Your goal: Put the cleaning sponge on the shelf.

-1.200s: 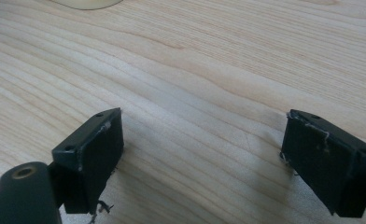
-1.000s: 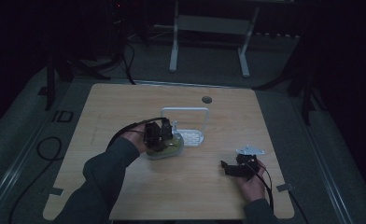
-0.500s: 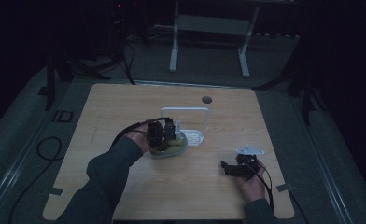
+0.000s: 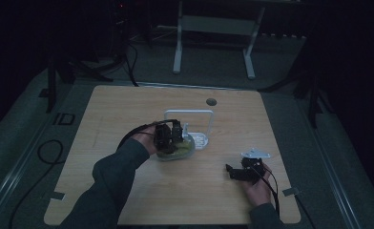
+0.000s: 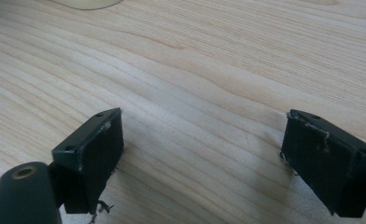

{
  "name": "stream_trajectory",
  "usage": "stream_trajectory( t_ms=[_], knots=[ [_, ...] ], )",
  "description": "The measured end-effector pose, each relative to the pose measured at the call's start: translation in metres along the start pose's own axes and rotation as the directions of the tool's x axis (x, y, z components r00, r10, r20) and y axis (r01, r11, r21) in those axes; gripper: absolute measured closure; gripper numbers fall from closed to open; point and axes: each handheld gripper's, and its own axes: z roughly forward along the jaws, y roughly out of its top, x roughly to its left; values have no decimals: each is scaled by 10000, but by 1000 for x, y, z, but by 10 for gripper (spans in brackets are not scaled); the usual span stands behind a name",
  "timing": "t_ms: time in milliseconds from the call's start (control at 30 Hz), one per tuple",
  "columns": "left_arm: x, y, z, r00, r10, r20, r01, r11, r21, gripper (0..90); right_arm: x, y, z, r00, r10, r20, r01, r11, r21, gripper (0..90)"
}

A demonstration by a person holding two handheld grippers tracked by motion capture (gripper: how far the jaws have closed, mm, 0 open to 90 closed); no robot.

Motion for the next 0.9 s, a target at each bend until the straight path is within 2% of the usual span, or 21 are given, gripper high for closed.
stream_trajectory(
  t_ms=[600,900],
  knots=[
    [5,17,2,9998,212,-1,-212,9998,-47,715,0,0,0,10000,-10,2,10,10000,-5,125],
    [7,21,8,9997,227,134,-226,9997,-11,715,0,0,0,10000,2,5,-2,10000,-10,125]
  ],
)
